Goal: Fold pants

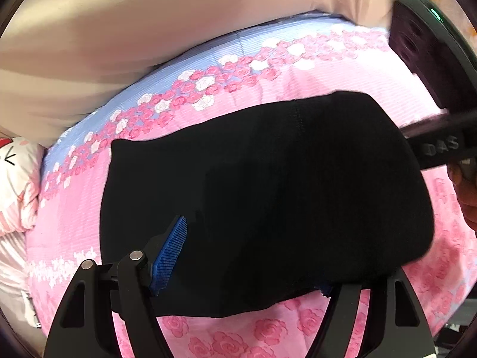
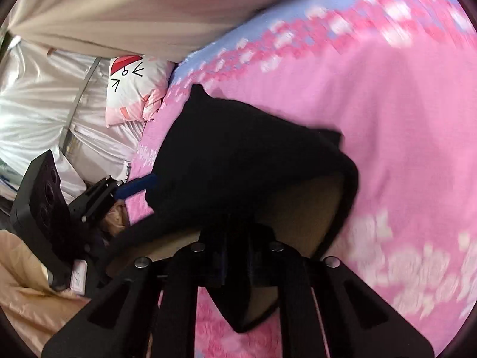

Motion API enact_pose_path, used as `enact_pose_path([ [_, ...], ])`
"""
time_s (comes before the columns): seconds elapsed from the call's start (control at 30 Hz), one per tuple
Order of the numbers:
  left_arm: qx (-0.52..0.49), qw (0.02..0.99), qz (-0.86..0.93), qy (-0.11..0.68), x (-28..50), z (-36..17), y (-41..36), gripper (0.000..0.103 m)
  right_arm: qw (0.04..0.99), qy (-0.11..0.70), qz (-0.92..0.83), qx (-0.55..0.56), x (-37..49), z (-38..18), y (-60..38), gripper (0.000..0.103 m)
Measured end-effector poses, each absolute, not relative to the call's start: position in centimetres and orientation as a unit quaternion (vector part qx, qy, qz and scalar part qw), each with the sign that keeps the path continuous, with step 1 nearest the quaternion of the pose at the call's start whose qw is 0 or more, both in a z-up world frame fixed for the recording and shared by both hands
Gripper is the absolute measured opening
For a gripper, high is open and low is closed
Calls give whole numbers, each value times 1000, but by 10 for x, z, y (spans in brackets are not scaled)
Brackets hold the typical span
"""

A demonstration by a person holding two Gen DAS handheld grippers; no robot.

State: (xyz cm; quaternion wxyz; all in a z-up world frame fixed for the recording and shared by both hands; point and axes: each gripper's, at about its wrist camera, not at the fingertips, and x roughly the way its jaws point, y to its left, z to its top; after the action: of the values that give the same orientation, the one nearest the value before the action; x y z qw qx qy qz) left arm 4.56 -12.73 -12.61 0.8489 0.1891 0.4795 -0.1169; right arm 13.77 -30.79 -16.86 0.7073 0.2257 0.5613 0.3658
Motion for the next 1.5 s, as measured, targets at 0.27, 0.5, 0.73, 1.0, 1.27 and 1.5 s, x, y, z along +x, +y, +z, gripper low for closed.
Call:
enact_pose_path([
  [0.27,208,840,-120,487,34,-133,-135,75,739,545,339,204,137,-157,-294,8],
  [0.5,202,836,-134,492,20,-136,-133,81,754,538,292,238,143,-169,-332,10],
  [0.73,204,839,-131,487,10,-126,-112,81,796,526,178,241,103,-146,-390,32],
  [1.0,191,875,-29,444,45,-81,-42,88,832,481,239,136,97,-74,-275,24],
  [1.27,203,853,10,481,88,-152,10,94,824,514,109,211,99,-115,-314,3],
  [1.5,177,862,4,475,87,-157,20,98,796,563,126,183,161,-154,-245,0],
])
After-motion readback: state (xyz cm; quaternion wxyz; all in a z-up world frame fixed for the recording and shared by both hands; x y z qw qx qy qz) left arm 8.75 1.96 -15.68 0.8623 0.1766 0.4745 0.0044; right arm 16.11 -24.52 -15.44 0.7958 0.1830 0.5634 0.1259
